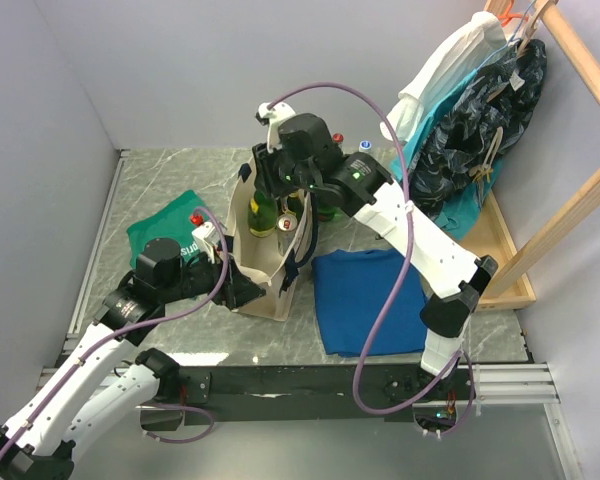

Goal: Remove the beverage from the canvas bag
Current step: Take out the drink from the canvas bag.

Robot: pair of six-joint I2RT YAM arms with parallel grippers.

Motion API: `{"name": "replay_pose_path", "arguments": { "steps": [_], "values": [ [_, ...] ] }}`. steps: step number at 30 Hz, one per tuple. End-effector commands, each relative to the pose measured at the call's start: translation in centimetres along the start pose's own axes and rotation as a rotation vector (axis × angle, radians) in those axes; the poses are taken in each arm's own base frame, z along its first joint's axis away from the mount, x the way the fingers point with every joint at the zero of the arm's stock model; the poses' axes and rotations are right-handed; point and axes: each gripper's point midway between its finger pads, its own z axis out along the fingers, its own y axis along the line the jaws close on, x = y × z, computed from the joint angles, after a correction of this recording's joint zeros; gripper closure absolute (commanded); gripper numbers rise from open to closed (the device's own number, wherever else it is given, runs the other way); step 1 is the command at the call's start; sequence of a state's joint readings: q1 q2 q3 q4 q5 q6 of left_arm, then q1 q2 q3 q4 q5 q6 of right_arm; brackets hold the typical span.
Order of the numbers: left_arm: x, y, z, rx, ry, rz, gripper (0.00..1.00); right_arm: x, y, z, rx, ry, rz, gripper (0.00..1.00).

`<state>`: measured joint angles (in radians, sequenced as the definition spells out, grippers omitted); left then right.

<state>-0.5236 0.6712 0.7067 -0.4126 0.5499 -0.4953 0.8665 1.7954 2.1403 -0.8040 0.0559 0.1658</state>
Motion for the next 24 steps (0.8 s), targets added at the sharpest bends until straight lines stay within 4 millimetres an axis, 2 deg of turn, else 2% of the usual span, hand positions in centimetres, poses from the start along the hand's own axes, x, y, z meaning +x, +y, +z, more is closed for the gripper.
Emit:
{"name": "replay_pose_path", "arguments": {
  "steps": [1, 8, 14, 19, 24],
  "values": [
    [1.2, 0.3, 0.0, -0.008, 0.036, -0.032, 0.23, -11.4, 1.6, -10.1, -0.071, -0.398, 0.011, 1.0],
    [1.0, 0.2, -0.2, -0.011, 0.021, -0.027, 0.23, -12.6, 1.0, -12.1, -0.041, -0.447, -0.002, 1.0],
    [1.0, 0.2, -0.1, -0.008, 0.025, -0.027, 0.23, -13.6, -0.4, -14.4, 0.032, -0.504, -0.013, 1.0],
    [0.9, 0.1, -0.2, -0.008, 0.018, -0.023, 0.23, -13.8, -2.2, -15.0, 0.135, -0.516, -0.033, 1.0],
    [0.9, 0.1, -0.3, -0.009, 0.013, -0.023, 0.23, -14.1, -3.3, -15.9, 0.188, -0.536, -0.043, 1.0]
  ]
}}
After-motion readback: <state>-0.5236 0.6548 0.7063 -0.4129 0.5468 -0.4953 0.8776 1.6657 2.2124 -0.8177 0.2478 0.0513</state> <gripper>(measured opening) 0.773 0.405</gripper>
